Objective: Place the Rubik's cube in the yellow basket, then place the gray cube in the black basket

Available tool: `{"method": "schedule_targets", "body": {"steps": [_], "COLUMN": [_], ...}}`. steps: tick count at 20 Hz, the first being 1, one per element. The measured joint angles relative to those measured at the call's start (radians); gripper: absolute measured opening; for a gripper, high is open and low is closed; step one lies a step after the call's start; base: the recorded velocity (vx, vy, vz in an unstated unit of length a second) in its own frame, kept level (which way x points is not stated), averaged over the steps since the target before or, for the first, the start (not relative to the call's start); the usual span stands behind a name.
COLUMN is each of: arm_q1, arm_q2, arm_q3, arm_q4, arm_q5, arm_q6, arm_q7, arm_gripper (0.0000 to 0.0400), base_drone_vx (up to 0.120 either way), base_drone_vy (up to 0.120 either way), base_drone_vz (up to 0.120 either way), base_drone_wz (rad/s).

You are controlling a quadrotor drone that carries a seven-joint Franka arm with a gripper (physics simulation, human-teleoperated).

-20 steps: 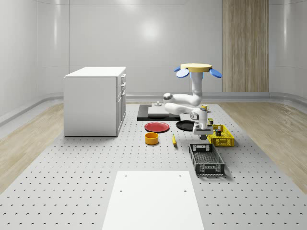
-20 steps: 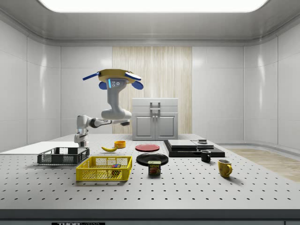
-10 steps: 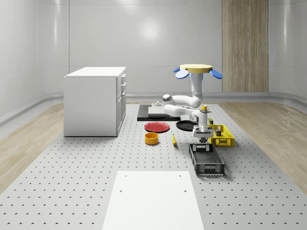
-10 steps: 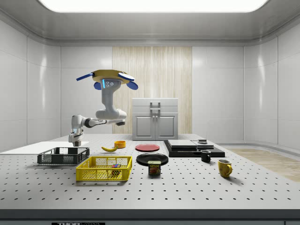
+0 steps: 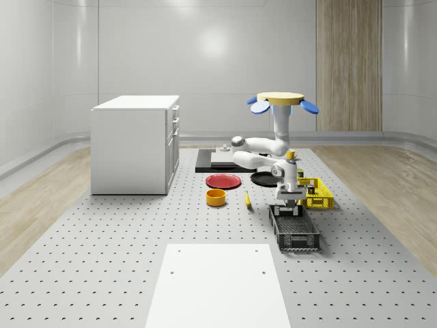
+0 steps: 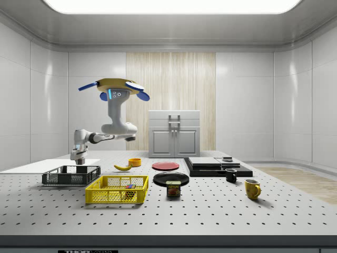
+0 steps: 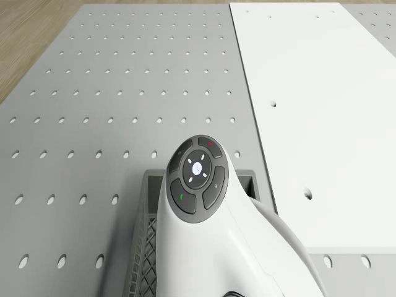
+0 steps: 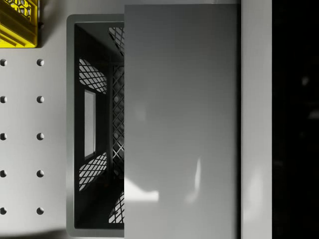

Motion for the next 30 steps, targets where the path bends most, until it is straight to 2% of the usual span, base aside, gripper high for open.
{"method": "schedule_targets", "body": {"steps": [12,26,30], "arm_q1": [-0.029,-0.048,-0.044], "arm_q2": [0.006,0.038,0.046], "arm_q3": [-0.146,-0.254,-0.258], "arm_q4": [0.053,0.109,0.11], "arm_q5": [-0.138,-0.245,-0.252], "arm_q6": [0.058,0.088,0.083], "arm_q7": [-0.002,-0.011,-0.015], "arm_gripper": [0.025,0.025,0.034], "base_drone_vx": [0.0,0.0,0.0], "base_drone_vy": [0.0,0.0,0.0], "base_drone_vz": [0.0,0.0,0.0], "base_drone_wz": [0.0,0.0,0.0]}}
